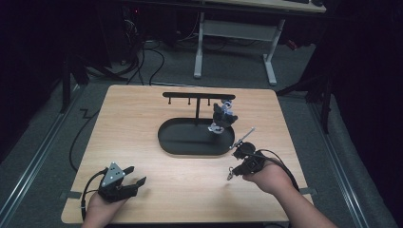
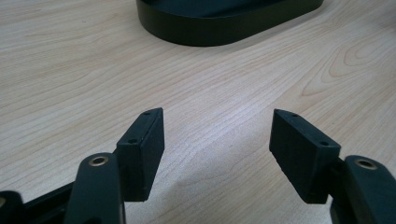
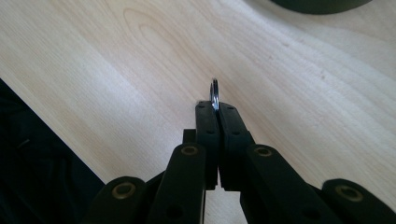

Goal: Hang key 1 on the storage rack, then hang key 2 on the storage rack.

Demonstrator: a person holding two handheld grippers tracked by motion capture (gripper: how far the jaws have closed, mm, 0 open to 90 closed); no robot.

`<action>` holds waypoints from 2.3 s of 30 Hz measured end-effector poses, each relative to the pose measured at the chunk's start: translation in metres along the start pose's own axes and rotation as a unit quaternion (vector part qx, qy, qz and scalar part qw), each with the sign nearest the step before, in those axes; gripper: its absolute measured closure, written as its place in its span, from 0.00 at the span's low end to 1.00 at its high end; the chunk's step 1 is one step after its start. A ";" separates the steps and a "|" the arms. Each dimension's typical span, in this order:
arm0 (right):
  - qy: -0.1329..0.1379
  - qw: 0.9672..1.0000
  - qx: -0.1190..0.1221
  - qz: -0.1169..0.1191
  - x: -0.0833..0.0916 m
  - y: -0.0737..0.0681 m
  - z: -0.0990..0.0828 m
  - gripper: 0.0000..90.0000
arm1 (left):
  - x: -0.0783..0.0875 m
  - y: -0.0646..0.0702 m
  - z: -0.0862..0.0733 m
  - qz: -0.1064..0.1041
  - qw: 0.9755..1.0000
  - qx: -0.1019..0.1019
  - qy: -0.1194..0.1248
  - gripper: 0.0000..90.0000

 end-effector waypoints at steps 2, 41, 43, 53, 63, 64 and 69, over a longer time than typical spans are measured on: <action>0.002 1.000 -0.007 -0.002 0.004 0.002 0.003 0.99 | 0.000 -0.001 0.000 0.001 1.000 -0.002 0.000 0.40; 0.005 1.000 -0.001 -0.002 0.042 0.034 0.082 0.99 | 0.011 -0.005 -0.006 0.017 1.000 0.009 -0.002 0.40; 0.003 1.000 0.003 -0.005 0.042 0.036 0.088 0.99 | 0.011 -0.005 -0.006 0.017 1.000 0.010 -0.002 0.40; 0.001 1.000 0.005 -0.011 0.050 0.039 0.119 0.99 | 0.011 -0.006 -0.007 0.015 1.000 0.011 -0.005 0.40; 0.002 1.000 0.018 -0.024 0.059 0.044 0.146 0.99 | 0.011 -0.009 -0.009 0.016 1.000 0.018 -0.009 0.40; -0.001 1.000 0.014 -0.025 0.061 0.045 0.148 0.99 | 0.011 -0.009 -0.009 0.015 1.000 0.018 -0.010 0.40; 0.005 1.000 0.002 -0.027 0.066 0.054 0.159 0.99 | 0.011 -0.009 -0.009 0.014 1.000 0.019 -0.008 0.40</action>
Point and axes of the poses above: each handheld gripper's, and its own axes: x roughly backward along the jaws, z roughly out of its top, y roughly to its right, the point moved 7 cm from there along -x, roughly forward along the jaws, and after that the axes turned 8 degrees about x, right-handed, at the moved point
